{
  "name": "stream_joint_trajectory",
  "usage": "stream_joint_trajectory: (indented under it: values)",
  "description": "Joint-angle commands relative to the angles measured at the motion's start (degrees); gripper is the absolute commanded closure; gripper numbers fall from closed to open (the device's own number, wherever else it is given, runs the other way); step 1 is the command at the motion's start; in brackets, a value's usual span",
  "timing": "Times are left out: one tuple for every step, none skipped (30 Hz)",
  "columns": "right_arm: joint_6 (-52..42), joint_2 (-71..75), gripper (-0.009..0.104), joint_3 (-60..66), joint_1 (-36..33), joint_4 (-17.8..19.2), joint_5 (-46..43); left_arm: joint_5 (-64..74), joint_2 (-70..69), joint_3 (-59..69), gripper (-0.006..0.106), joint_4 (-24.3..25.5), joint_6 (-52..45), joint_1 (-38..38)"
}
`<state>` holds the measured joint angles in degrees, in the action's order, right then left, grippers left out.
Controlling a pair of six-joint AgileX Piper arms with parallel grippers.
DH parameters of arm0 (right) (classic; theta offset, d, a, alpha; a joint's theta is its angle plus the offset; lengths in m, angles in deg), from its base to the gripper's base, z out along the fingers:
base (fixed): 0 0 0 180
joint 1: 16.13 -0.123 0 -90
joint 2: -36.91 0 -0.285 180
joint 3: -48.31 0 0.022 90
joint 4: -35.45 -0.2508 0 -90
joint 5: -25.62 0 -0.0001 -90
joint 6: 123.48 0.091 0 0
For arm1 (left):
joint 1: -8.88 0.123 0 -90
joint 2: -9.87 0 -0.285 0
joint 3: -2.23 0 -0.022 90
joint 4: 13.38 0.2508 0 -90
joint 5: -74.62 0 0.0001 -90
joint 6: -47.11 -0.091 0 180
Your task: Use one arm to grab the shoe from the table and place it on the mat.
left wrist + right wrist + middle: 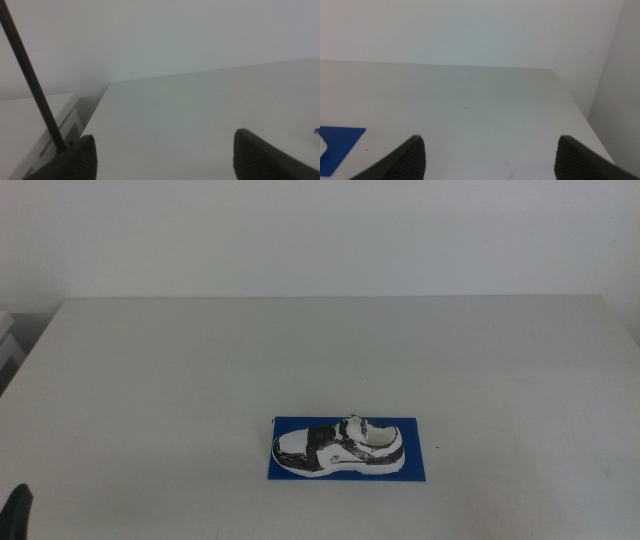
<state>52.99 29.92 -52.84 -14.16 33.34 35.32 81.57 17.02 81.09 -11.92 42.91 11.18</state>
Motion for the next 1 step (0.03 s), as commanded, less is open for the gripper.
stream_joint_trajectory:
  values:
    - [-0.72,1.16,0.029,-0.54,0.27,0.49,-4.55,-4.43,-1.61,0.15,0.007,-0.23,0.48,0.05]
